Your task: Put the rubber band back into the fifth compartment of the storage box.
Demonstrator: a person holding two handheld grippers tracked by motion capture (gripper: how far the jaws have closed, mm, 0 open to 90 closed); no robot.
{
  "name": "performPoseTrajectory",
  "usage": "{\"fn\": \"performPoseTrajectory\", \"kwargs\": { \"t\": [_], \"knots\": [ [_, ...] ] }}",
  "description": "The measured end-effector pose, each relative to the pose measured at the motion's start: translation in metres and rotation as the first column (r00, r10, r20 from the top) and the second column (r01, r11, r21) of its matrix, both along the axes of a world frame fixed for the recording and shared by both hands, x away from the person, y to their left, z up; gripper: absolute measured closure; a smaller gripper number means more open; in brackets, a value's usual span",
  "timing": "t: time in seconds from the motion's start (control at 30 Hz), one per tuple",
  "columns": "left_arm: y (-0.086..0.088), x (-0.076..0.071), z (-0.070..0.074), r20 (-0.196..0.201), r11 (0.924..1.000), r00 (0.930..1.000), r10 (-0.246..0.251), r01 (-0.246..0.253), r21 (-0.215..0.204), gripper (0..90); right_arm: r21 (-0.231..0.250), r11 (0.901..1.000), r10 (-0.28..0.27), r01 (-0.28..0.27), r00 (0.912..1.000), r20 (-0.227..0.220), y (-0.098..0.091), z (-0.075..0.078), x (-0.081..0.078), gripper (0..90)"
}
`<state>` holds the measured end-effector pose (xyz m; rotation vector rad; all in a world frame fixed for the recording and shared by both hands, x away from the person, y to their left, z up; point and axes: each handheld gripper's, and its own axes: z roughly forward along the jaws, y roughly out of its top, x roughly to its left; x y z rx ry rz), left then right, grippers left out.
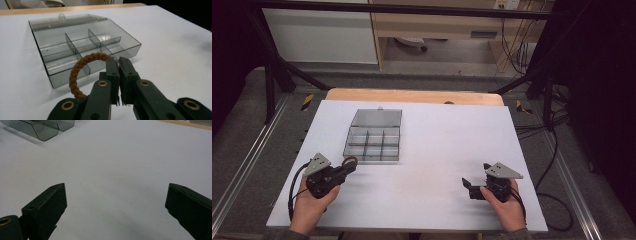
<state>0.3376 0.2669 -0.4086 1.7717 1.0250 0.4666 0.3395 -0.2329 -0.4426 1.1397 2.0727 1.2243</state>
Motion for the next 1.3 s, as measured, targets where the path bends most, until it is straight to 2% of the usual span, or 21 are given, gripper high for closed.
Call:
{"fn": "performPoseTrajectory", "kwargs": {
  "t": [0.2, 0.43, 0.63, 0.73, 0.97, 1.3],
  "knots": [
    [0.001, 0.002, 0.011, 0.03, 0.9999, 0.9995, 0.008, -0.007, -0.008, 86.2, 0.001, 0.9999, 0.012, -0.012, 0.9999, -0.003, 0.002, -0.001, 0.0, 4.1],
    [0.0, 0.008, 0.019, 0.037, 0.9999, 0.9992, 0.014, -0.014, -0.001, 86.2, -0.002, 0.9997, 0.022, -0.022, 0.9997, -0.001, 0.002, -0.001, 0.0, 4.1],
    [0.003, 0.015, 0.031, 0.049, 0.999, 0.9982, 0.034, -0.032, -0.031, 86.2, -0.003, 0.9996, 0.027, -0.027, 0.9996, -0.004, 0.001, 0.0, 0.0, 4.3],
    [-0.003, 0.015, 0.033, 0.06, 0.9997, 0.998, 0.019, -0.017, -0.018, 86.3, -0.003, 0.9996, 0.027, -0.027, 0.9996, -0.009, 0.002, -0.001, 0.0, 4.2],
    [-0.009, 0.021, 0.039, 0.058, 0.9998, 0.9983, -0.005, 0.006, -0.021, 86.2, -0.007, 0.9998, 0.021, -0.021, 0.9997, -0.011, 0.002, -0.002, 0.0, 4.2],
    [-0.019, 0.031, 0.053, 0.073, 0.9994, 0.9967, -0.034, 0.034, 0.01, 86.2, -0.006, 0.9998, 0.02, -0.02, 0.9997, -0.011, 0.002, -0.002, 0.001, 4.2]
  ]
}}
